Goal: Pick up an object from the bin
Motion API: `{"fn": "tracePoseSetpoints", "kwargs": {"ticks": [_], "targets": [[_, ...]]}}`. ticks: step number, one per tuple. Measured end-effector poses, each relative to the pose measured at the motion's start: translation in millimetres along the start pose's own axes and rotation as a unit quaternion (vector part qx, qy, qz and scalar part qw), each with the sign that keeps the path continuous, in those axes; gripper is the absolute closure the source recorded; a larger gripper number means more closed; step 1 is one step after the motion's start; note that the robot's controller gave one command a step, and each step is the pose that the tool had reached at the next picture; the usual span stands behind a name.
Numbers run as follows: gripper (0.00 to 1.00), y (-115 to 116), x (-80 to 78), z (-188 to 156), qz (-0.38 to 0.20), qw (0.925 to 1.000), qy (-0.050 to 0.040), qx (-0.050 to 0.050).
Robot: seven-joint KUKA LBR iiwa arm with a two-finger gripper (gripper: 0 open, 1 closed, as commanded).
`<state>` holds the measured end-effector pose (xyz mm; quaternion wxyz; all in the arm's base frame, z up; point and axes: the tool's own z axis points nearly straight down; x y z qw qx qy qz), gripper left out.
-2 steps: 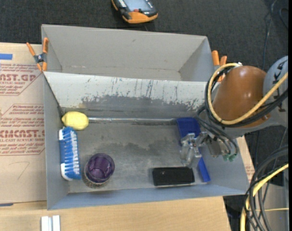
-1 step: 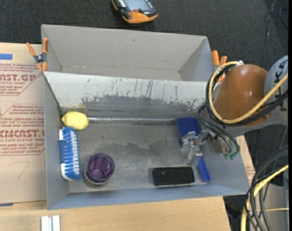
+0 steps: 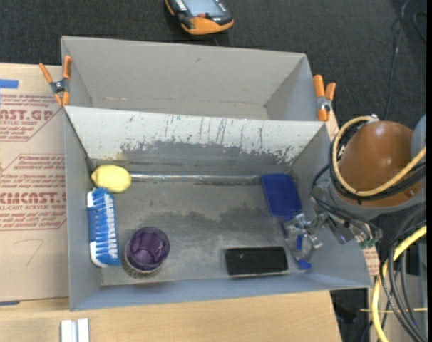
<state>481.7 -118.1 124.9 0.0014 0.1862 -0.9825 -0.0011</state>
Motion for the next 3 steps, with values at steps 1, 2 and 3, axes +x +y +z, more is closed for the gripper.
{"fn": "tracePoseSetpoints", "kwargs": {"ticks": [1, 2, 3], "targets": [[1.0, -9, 2.7, 2, -0.002, 1.0, 0.0003, 0.0], [1.0, 7, -9.0, 42, -0.089, 0.996, 0.0, 0.0], [0.0, -14, 7.5, 7, -0.026, 0.9996, -0.0044, 0.003]]}}
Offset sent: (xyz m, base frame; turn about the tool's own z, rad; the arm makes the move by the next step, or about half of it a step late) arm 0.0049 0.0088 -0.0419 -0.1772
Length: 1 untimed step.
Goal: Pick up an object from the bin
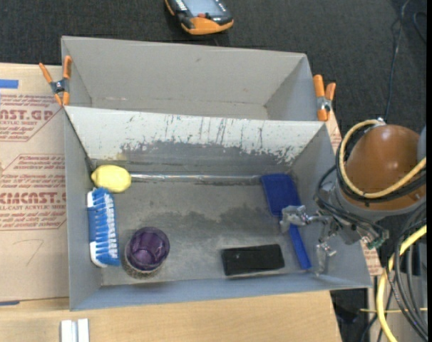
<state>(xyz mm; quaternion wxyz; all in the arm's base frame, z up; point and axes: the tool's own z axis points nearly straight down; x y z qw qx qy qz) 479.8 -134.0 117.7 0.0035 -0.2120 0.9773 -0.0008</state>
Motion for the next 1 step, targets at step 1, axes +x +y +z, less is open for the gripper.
{"fn": "tracePoseSetpoints", "kwargs": {"ticks": [1], "targets": [[0.0, 0.7, 0.0, 1.1, -0.001, 1.0, 0.0006, -0.001]]}}
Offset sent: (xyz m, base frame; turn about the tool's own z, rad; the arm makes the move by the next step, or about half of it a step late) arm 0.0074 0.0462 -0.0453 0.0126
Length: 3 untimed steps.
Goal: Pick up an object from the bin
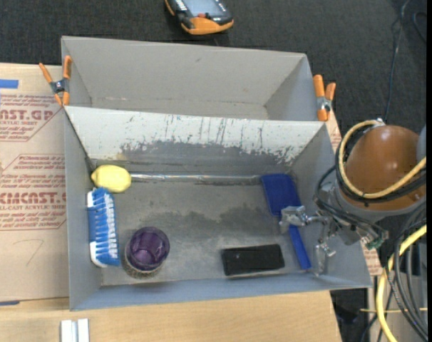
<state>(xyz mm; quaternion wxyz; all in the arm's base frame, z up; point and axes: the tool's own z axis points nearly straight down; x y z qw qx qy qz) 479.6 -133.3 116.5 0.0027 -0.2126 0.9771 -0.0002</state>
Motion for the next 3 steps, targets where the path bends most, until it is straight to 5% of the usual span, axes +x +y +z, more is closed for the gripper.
{"fn": "tracePoseSetpoints", "kwargs": {"ticks": [1, 2, 3], "targets": [[0.0, 40, -30.2, 44, 0.005, 1.0, -0.0067, 0.002], [1.0, 54, -29.4, 42, 0.033, 0.9995, -0.0034, 0.003], [1.0, 53, -29.4, 42, 0.033, 0.9995, -0.0034, 0.003]]}}
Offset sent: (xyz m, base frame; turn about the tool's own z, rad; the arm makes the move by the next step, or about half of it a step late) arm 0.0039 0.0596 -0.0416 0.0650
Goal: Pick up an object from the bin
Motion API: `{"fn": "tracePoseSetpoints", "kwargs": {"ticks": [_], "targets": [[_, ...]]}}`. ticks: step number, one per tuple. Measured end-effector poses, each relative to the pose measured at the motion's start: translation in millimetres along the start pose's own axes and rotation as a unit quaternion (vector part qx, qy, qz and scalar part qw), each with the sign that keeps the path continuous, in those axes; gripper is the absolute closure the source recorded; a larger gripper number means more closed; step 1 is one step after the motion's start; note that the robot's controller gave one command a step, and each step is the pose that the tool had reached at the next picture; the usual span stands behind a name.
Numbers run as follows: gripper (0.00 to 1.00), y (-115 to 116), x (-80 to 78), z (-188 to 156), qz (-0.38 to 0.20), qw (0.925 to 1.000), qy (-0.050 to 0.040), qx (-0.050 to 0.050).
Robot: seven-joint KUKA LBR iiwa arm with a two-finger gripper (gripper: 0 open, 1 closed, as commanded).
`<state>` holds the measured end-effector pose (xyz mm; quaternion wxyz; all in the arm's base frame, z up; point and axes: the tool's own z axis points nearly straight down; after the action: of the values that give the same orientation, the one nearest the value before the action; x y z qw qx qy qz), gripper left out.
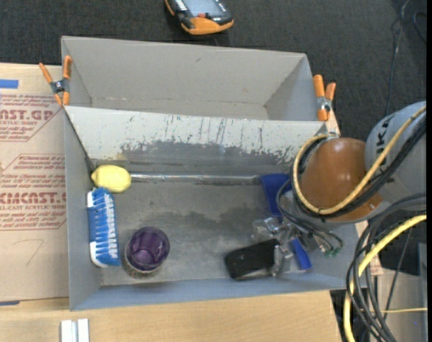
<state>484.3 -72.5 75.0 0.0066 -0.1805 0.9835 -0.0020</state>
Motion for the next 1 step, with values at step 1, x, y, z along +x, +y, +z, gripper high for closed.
{"fn": "tracePoseSetpoints", "kwargs": {"ticks": [1], "targets": [[1.0, -2.0, -3.8, -94.4, 0.004, 1.0, 0.0027, -0.001]]}}
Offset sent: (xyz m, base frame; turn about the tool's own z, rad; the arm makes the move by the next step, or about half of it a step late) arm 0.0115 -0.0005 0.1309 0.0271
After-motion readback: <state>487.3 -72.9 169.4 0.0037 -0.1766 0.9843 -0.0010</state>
